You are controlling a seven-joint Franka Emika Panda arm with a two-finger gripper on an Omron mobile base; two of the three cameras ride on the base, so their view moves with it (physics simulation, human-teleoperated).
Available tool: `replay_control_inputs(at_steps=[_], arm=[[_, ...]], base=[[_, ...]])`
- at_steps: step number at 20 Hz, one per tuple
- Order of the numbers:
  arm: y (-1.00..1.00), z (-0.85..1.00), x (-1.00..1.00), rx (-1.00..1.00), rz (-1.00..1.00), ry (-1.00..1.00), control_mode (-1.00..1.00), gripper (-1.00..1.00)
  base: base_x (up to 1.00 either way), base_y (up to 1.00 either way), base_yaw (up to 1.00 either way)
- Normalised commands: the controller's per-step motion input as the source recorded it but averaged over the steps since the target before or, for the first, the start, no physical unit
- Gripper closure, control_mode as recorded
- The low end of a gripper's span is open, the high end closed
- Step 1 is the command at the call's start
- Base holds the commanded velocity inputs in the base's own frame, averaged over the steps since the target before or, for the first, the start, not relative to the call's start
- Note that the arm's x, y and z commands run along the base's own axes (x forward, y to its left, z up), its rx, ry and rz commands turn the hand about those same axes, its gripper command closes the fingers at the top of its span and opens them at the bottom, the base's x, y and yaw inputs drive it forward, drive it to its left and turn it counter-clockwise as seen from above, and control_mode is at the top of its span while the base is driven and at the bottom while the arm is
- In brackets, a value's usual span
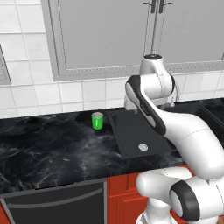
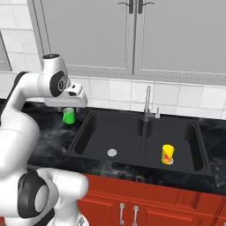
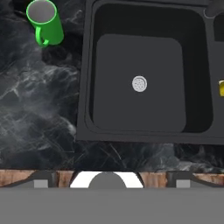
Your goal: Move any existing items from the left basin to the right basin for drying. Then move the mug from the counter to the left basin of the sink for washing.
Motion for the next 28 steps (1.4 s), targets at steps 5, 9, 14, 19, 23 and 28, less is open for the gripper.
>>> replay_control_inputs(at_steps=[5,9,14,19,23,28], arm=[[0.96,-0.44,0.02,0.08,-0.08,0.00,-1.00,-1.00],[0.82,-0.39,0.08,0.07,-0.07,0.00,-1.00,-1.00],[0.59,-0.37,0.34,0.00,-0.12,0.00,-1.00,-1.00],[0.39,-0.18,0.42,0.00,-0.13,0.00,-1.00,-1.00],[0.32,-0.18,0.48,-0.01,-0.06,0.00,-1.00,-1.00],[0.00,-0.11,0.40,0.00,-0.01,0.00,-1.00,-1.00]], base=[[0.00,0.00,0.00],[0.00,0.00,0.00],[0.00,0.00,0.00],[0.00,0.00,0.00],[0.00,0.00,0.00],[0.00,0.00,0.00]])
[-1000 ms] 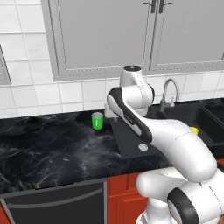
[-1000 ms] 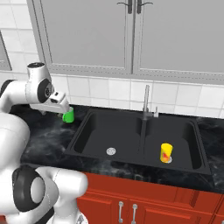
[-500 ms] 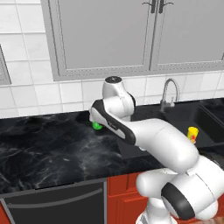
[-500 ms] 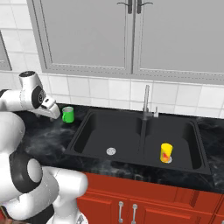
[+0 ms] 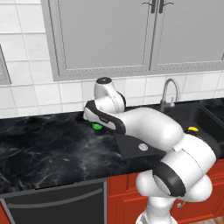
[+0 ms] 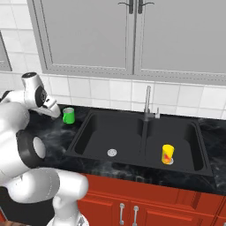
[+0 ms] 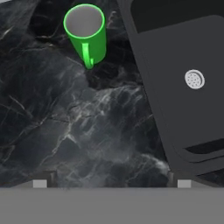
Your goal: Move any existing items from the left basin to the right basin for drying. Then move the mug from the counter to the left basin of the sink for washing.
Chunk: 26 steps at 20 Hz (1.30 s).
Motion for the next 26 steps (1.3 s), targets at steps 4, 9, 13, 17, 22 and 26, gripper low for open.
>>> replay_control_inputs(at_steps=[4,9,13,17,22,26], arm=[[0.00,-0.16,0.38,0.00,0.00,0.00,-1.00,-1.00],[0.00,-0.32,0.42,-0.01,0.02,0.01,-1.00,-1.00],[0.00,-0.33,0.31,0.00,0.05,0.00,-1.00,-1.00],[0.00,-0.28,0.25,0.00,0.00,0.00,-1.00,-1.00],[0.00,-0.20,0.23,0.00,0.00,0.00,-1.00,-1.00],[0.00,-0.12,0.14,0.00,0.00,0.00,-1.00,-1.00]], base=[[0.00,0.00,0.00],[0.00,0.00,0.00],[0.00,0.00,0.00],[0.00,0.00,0.00],[0.00,0.00,0.00],[0.00,0.00,0.00]])
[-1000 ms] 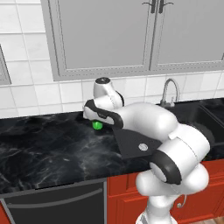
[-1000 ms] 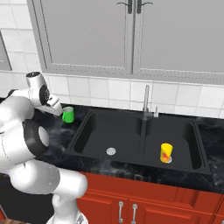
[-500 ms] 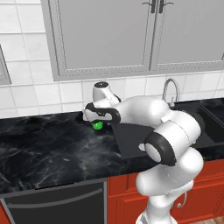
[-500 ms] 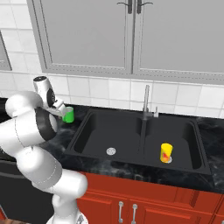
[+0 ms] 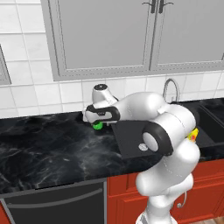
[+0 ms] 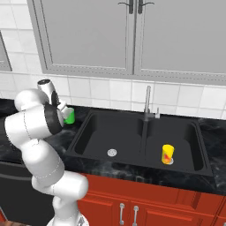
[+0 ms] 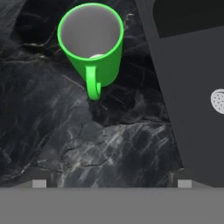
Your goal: Move any existing items from the left basin to the right basin for drying. Then move the mug from the counter to the left basin of the sink for washing.
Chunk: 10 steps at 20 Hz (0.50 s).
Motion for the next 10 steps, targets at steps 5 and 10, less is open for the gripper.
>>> replay_control_inputs(at_steps=[5,10], arm=[[0.00,-0.22,0.15,0.00,0.00,0.00,-1.00,-1.00],[0.00,-0.27,0.17,0.00,0.00,0.00,-1.00,-1.00]], base=[[0.00,0.00,0.00],[0.00,0.00,0.00]])
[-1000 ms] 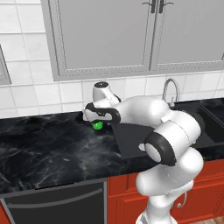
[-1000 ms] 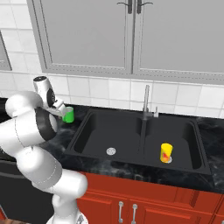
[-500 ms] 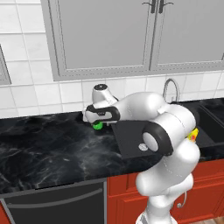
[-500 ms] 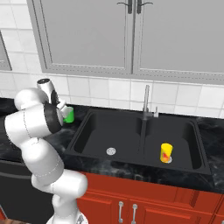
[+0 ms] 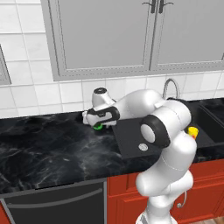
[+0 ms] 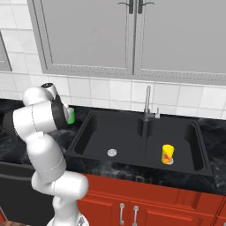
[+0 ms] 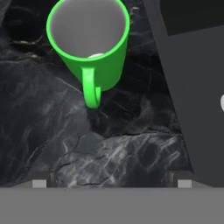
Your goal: Move any existing items from the left basin to the right basin for drying. Then move the mug from the counter to the left basin of the sink for washing.
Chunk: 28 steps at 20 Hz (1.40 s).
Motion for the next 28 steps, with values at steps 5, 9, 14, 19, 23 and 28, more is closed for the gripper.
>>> replay_control_inputs(at_steps=[5,9,14,19,23,28], arm=[[0.00,-0.22,0.13,0.00,0.00,0.00,-1.00,-1.00],[-0.01,-0.14,0.13,0.00,0.00,0.00,-1.00,-1.00],[0.00,-0.01,0.20,0.00,0.00,0.00,-1.00,-1.00],[0.00,0.00,0.24,0.00,0.00,0.00,-1.00,-1.00],[0.00,-0.03,0.22,0.00,0.00,0.00,-1.00,-1.00],[0.00,-0.06,0.23,0.00,0.00,0.00,-1.00,-1.00]], base=[[0.00,0.00,0.00],[0.00,0.00,0.00],[0.00,0.00,0.00],[0.00,0.00,0.00],[0.00,0.00,0.00],[0.00,0.00,0.00]])
